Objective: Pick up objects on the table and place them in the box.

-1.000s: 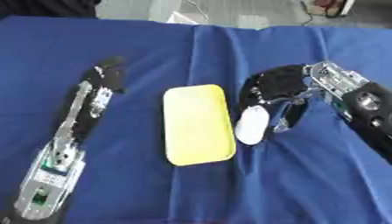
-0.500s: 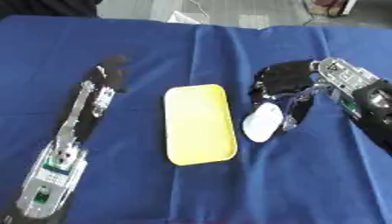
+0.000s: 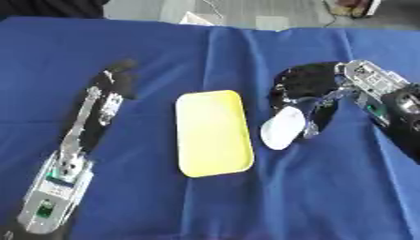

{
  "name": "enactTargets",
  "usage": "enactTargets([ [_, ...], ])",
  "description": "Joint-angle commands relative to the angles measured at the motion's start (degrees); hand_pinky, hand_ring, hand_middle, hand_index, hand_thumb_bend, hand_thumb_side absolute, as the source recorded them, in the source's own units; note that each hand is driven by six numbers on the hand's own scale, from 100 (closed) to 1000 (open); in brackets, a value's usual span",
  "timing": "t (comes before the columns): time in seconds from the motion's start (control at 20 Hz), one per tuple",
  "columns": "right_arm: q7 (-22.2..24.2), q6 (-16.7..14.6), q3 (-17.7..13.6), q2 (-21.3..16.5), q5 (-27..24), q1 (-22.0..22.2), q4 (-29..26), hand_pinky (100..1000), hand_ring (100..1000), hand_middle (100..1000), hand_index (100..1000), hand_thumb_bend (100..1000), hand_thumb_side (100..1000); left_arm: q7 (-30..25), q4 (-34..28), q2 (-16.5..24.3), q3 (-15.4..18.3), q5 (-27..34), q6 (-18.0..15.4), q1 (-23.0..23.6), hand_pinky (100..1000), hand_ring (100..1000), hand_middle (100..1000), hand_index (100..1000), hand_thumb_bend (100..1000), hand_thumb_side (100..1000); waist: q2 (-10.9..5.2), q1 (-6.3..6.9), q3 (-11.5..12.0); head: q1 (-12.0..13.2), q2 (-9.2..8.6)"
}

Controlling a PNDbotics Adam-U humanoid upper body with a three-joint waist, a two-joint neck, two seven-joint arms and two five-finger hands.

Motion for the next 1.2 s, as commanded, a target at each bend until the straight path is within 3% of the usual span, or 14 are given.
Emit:
enactTargets([
  [0.05, 6.0, -5.8, -1.0, -1.5, -0.7, -1.1, -1.0, 714, 544, 487, 589, 635, 360, -0.2, -0.9, 1.0, 0.1, 0.3, -0.1, -0.4, 643, 789, 852, 909, 472, 932, -0.79, 0.06, 0.0, 0.4, -0.76],
  [0.3, 5.7, -5.0, -1.9, -1.8, -2.4, -1.1, -1.4, 705, 534, 472, 567, 615, 375, -0.2, -0.9, 1.0, 0.1, 0.3, -0.1, -0.4, 644, 790, 851, 909, 471, 932, -0.82, 0.11, 0.0, 0.4, -0.82],
  [0.5, 5.5, -2.4, -3.2, -2.6, -6.5, -0.8, -3.7, 700, 529, 468, 560, 614, 381, -0.2, -0.8, 1.0, 0.1, 0.3, -0.1, -0.4, 644, 790, 852, 909, 471, 932, -0.81, 0.15, -0.1, 0.5, -0.85],
  [0.75, 8.1, 0.4, -3.5, -2.9, -11.2, -0.7, -6.1, 696, 529, 466, 558, 616, 387, -0.3, -0.8, 0.9, 0.1, 0.3, -0.1, -0.4, 644, 790, 852, 909, 470, 933, -0.77, 0.21, -0.1, 0.4, -0.86],
  [1.2, 10.6, 2.3, -4.3, -1.7, -14.9, -1.3, -6.3, 692, 528, 462, 555, 620, 388, -0.5, -0.9, 0.9, 0.1, 0.2, -0.2, -0.4, 645, 791, 852, 909, 467, 934, -0.69, 0.30, -0.1, 0.3, -0.80],
])
